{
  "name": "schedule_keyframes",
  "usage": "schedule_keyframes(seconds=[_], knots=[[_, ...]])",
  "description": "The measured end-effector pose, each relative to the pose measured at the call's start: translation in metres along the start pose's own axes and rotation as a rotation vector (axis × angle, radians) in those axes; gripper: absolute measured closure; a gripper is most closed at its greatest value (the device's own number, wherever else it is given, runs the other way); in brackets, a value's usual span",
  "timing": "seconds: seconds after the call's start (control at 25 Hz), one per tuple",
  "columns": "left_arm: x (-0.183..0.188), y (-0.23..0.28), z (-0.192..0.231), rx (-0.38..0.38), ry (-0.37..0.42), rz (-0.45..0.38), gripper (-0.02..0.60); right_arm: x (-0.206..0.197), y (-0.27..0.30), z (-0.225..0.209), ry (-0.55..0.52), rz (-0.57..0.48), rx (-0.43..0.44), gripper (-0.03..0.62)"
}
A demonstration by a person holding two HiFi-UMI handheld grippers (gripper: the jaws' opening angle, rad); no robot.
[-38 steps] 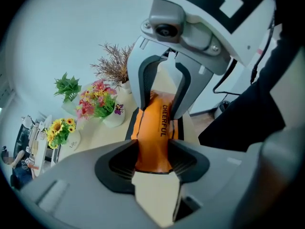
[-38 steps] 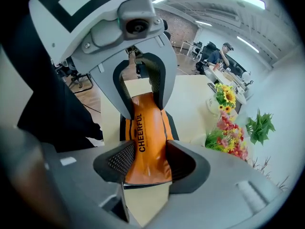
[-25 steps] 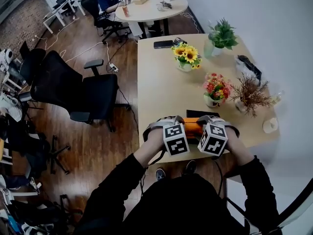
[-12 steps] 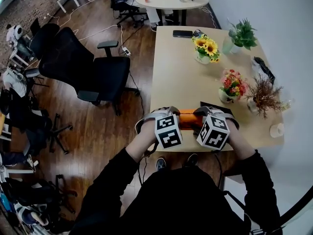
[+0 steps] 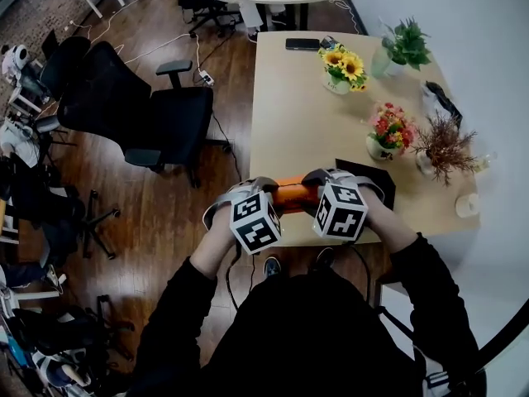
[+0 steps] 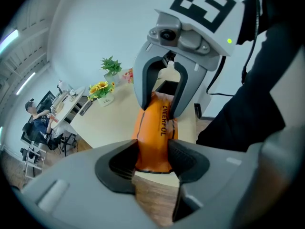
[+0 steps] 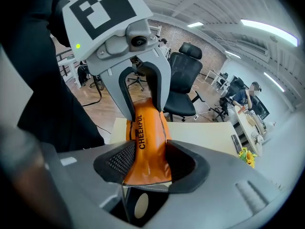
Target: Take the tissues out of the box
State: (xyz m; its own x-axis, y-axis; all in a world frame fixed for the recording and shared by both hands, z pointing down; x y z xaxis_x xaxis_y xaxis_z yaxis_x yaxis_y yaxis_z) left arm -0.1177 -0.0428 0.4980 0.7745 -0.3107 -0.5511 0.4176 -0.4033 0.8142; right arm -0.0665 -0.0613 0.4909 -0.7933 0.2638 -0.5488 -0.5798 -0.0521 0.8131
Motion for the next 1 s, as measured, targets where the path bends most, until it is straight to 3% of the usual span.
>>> schedule_keyframes(seconds=[0.28, 1.0], knots=[[-0.023, 0.007, -0.005, 0.006, -0.062, 0.035, 0.405, 0.003, 0.025, 0.006, -0.039, -0.001, 0.063, 0.39], [-0.036, 0.04, -0.004, -0.014, -0.085, 0.084, 0.407, -0.02, 0.054, 0.002, -0.03, 0.007, 0.11, 0.394]])
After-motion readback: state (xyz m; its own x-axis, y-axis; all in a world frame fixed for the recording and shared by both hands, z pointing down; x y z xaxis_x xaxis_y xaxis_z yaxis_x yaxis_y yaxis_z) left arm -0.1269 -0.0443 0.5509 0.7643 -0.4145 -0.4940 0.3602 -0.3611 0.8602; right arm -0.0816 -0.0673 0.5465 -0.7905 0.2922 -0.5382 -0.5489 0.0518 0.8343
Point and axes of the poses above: the fingertips, and each gripper's own axes: y forward along the fingers, z to its left, x out of its top, the point moved 3 cm from there along -y, backward along the fingers, and after that the axes turned 7 degrees about -z, right-handed, at the moved point
